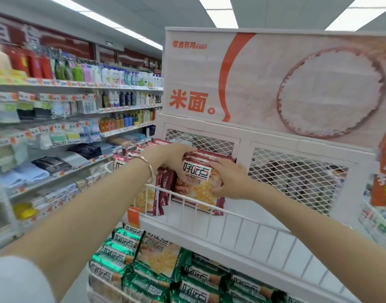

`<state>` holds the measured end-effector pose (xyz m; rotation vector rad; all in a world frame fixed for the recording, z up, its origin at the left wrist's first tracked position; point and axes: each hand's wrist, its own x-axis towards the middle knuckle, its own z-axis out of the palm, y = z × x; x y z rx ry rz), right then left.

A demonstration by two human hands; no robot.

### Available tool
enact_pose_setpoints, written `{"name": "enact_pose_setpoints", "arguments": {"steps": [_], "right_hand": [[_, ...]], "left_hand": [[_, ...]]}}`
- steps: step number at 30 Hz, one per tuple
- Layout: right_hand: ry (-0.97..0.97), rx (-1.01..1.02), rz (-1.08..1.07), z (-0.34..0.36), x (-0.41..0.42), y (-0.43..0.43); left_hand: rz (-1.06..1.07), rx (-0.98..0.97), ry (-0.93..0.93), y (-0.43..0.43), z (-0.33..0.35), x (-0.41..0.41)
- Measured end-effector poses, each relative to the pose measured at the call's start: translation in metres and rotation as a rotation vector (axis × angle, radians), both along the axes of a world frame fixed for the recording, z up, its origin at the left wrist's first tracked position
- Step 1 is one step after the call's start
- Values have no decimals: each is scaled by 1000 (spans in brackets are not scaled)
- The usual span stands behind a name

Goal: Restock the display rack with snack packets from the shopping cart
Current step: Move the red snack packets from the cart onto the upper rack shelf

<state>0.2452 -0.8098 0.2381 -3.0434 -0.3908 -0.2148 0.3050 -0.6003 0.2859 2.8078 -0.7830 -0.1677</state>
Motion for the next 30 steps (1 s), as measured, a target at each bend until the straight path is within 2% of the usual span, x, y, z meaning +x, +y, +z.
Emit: {"name": "enact_pose_setpoints", "arguments": {"steps": [2, 6, 9, 13, 20, 25, 30], "right_hand": [[-60, 17, -4, 12, -9, 12], [-232, 156, 152, 39, -29, 77], [-183, 172, 323, 44, -39, 147], [-136, 73, 492, 18, -49, 246], [166, -4, 636, -99, -68, 411], [425, -76, 689, -193, -91, 497], [646, -160, 727, -268, -112, 554]], "left_hand": [[16, -160, 27, 18, 11, -14], [178, -366, -134, 90, 24, -36], [356, -356, -206, 163, 14, -50], [539, -291, -148, 269, -25, -89], [847, -160, 73, 451, -132, -186], [989, -114, 216, 546, -205, -251], [1101, -254, 439, 586, -278, -300]]}}
